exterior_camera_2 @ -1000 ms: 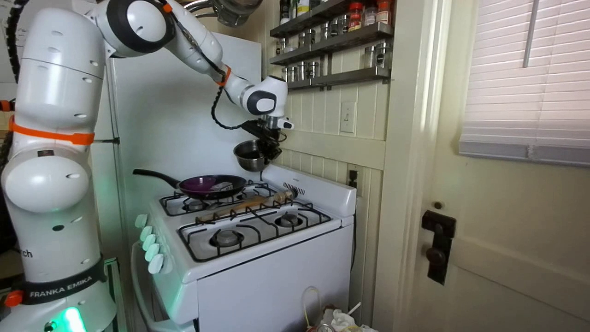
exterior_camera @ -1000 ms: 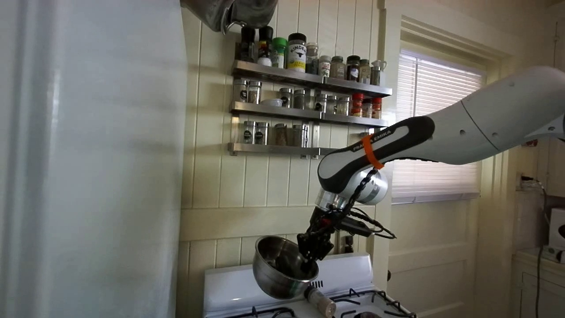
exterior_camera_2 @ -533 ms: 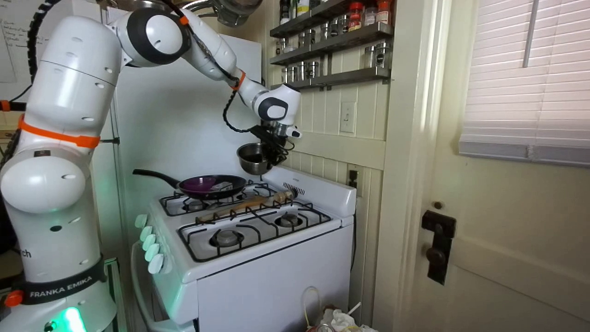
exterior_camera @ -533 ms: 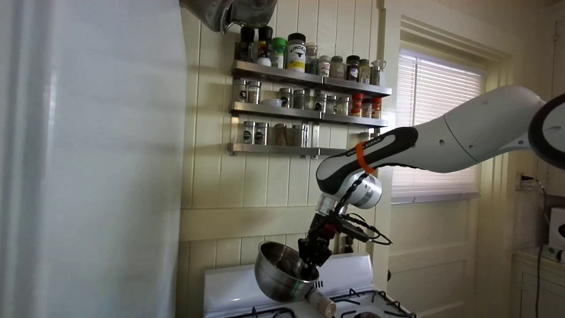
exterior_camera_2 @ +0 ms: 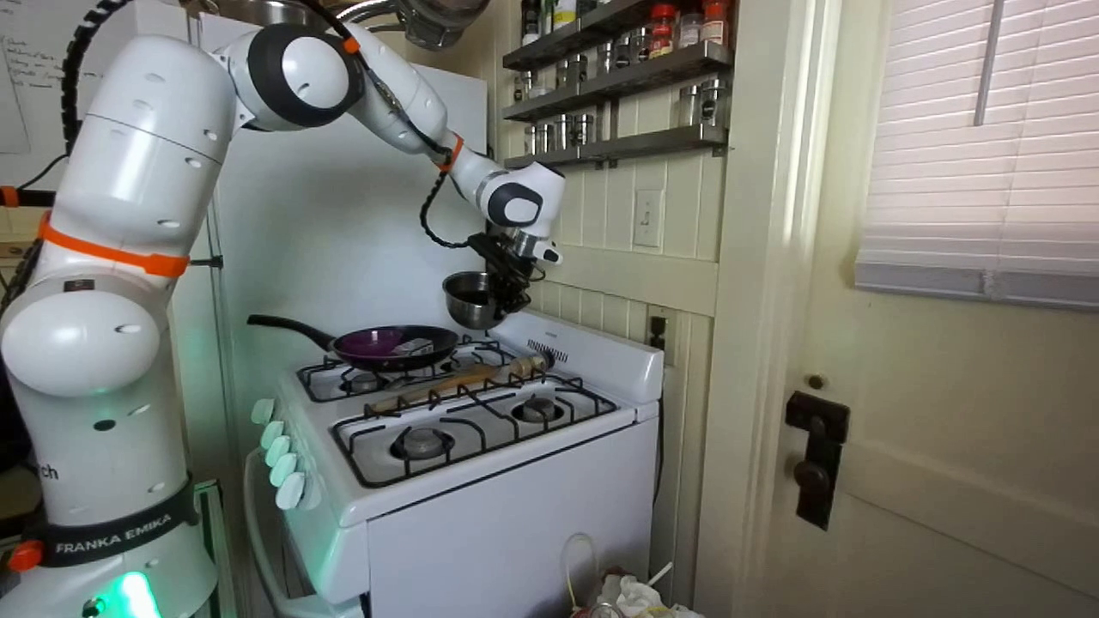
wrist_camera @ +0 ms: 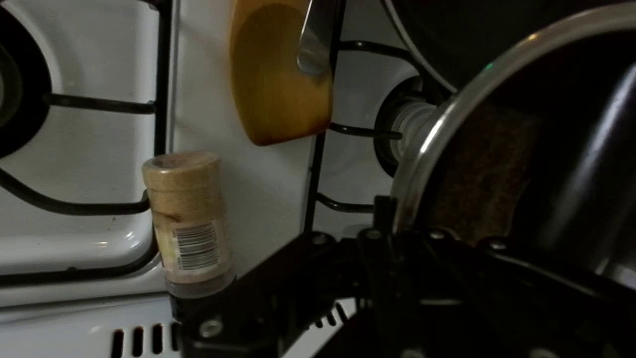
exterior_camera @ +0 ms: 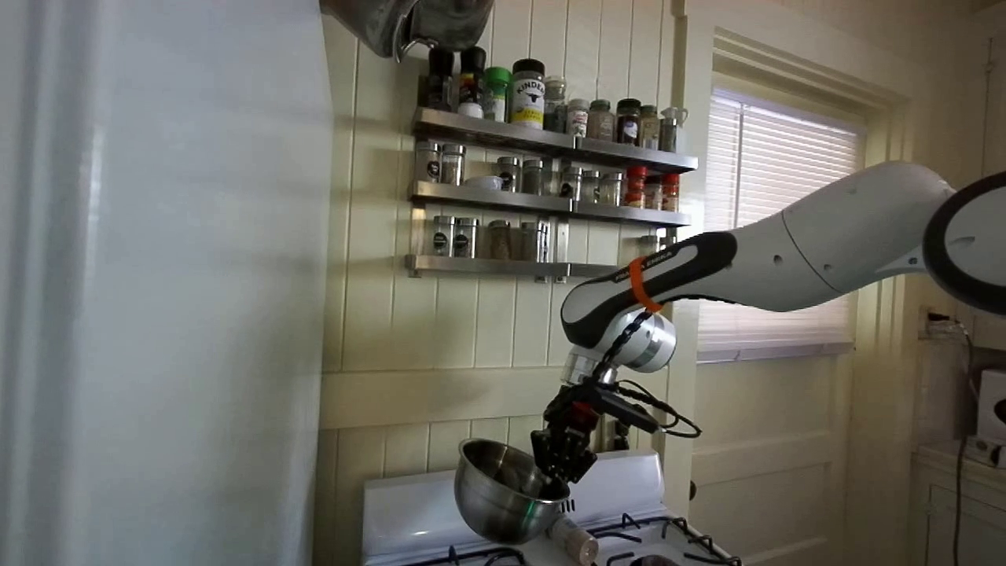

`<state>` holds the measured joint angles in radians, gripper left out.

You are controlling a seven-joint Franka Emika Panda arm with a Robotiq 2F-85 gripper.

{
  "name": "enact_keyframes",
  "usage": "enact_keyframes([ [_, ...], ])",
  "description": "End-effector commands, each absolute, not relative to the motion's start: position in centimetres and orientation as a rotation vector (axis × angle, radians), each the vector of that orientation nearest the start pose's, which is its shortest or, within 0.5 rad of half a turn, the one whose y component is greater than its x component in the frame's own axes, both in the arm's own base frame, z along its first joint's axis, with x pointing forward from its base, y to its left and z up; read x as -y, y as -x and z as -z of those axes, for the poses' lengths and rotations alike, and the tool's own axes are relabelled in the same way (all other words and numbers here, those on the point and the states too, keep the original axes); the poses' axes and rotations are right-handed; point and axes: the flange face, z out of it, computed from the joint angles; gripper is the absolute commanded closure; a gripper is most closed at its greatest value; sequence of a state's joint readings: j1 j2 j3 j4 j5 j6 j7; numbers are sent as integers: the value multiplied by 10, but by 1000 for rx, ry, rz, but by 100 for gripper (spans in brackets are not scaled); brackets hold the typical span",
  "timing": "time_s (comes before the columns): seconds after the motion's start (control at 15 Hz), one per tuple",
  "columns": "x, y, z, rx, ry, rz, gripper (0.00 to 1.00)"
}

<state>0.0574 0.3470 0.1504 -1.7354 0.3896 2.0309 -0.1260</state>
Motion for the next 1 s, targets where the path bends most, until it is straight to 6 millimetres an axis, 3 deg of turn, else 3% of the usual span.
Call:
enact_keyframes([
  [0.0,-156,-639,-380,71,2784,-167,98],
  [0.6,-190,-643,-375,-166,2909,-326,98],
  [0.93,-190,-653,-369,-232,2938,-274,98],
])
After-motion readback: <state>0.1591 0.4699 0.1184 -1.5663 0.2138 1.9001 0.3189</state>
